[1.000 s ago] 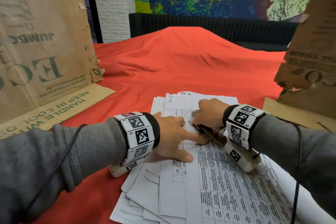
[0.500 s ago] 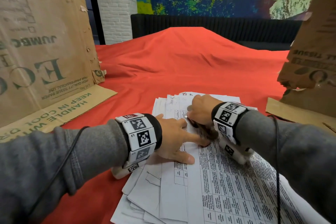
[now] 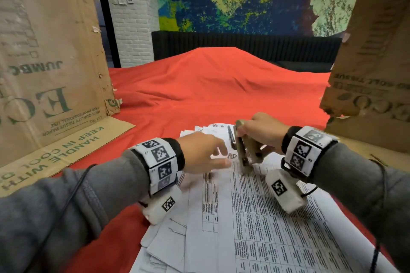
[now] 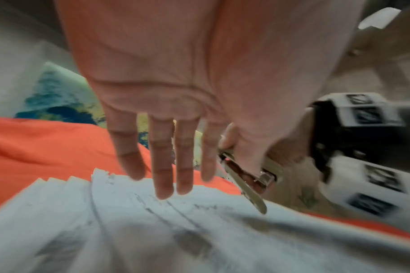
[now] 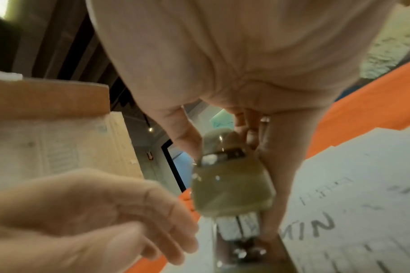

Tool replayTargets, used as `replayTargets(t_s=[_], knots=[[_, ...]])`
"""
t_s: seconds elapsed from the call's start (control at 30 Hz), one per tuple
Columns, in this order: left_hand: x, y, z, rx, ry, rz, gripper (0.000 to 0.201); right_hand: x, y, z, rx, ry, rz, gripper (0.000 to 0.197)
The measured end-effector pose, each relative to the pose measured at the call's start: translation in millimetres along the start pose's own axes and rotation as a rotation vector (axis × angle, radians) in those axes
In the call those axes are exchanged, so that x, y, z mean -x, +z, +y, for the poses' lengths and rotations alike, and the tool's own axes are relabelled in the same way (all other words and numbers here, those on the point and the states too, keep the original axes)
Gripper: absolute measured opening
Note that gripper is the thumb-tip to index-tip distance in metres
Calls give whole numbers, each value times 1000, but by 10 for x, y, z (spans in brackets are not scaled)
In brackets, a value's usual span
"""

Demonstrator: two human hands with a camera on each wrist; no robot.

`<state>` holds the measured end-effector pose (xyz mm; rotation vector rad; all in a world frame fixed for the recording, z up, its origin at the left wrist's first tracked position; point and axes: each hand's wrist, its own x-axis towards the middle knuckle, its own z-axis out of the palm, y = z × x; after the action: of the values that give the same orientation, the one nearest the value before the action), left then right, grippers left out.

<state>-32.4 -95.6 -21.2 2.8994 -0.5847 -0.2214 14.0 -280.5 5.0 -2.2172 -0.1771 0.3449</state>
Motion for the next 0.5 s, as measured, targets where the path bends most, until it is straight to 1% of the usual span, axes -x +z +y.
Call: replayTargets(t_s=[0.03, 0.07, 0.1, 0.13, 0.17, 0.2, 0.27, 0.3, 0.37, 0.43, 0.5], knots=[[-60, -27, 21, 60, -52, 68, 53, 47, -37, 13, -72, -7, -2, 22], [-113, -45, 51, 131, -89, 99, 63, 98, -68, 21, -121, -16, -7, 23], [-164, -51, 75, 203, -105, 81, 76, 135, -93, 26, -167, -25, -9, 23], [-201, -49, 106, 263, -109, 23, 85, 163, -114, 32, -212, -27, -4, 23], [-222, -47, 134, 303, -107, -47, 86, 184, -133, 40, -266, -29, 6, 22], [-225, -63, 150, 323, -107, -106, 83, 191, -156, 57, -313, -30, 23, 21], [-211, -167, 97, 355, -111, -138, 80, 214, -206, 73, -385, -32, 82, 18], [-194, -231, 18, 381, -121, -123, 78, 233, -233, 80, -412, -30, 108, 18], [-148, -388, -186, 451, -159, -55, 63, 257, -284, 96, -463, -31, 141, 19], [-116, -459, -355, 522, -185, 26, 49, 275, -305, 107, -501, -30, 159, 12], [-132, -439, -394, 588, -165, 57, 46, 269, -288, 93, -514, -28, 161, 8]])
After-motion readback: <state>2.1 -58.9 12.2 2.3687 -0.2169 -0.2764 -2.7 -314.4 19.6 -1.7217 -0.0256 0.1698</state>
